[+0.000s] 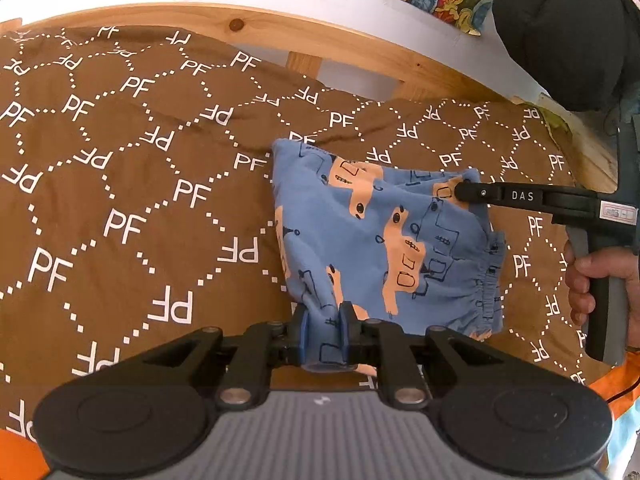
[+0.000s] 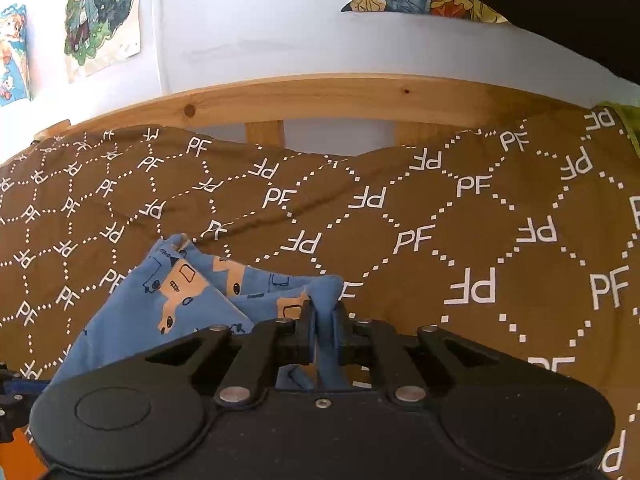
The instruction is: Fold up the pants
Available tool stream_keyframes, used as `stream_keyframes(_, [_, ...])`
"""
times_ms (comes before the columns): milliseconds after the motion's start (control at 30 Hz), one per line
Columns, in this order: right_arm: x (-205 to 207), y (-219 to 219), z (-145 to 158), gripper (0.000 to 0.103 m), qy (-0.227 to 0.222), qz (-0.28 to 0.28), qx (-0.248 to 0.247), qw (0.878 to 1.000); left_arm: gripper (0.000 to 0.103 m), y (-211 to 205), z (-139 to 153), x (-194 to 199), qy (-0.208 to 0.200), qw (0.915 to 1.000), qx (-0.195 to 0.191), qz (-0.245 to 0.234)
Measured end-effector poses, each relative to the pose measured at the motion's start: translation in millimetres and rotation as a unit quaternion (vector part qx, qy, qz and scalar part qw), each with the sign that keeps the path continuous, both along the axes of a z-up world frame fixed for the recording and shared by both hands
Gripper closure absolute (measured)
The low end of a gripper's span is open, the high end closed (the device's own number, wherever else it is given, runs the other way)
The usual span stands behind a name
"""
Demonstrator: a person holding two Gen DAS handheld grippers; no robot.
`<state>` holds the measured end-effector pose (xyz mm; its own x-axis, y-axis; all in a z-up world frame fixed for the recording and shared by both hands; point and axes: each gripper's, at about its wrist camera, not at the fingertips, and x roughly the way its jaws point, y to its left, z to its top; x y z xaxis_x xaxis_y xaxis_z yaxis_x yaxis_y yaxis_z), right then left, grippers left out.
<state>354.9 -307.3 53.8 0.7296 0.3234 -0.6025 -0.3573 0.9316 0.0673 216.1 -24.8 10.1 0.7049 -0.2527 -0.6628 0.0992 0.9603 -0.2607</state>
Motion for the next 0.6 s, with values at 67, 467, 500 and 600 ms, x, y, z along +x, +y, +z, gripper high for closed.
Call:
stream_keyframes(67, [-1, 0, 2, 0.085, -0.002, -0.006, -0.005, 1.000, 0.084, -1, 1, -1, 0.000, 1.0000, 0.006, 0.007])
stream_keyframes(467, [-41, -5, 26, 0.035, -0.067, 0.002, -0.005, 0.998, 0.008, 5, 22, -16, -0.050, 0.9977, 0.006, 0.045])
stream_keyframes(500, [-46, -5, 28, 0.032, -0.075, -0.001, -0.007, 0.997, 0.005, 5, 24, -18, -0.056, 0.9972, 0.004, 0.049])
stream_keyframes(600, [-61, -6, 34, 0.019, -0.103, -0.012, -0.009, 0.995, 0.000, 6, 29, -24, -0.070, 0.9956, 0.005, 0.062])
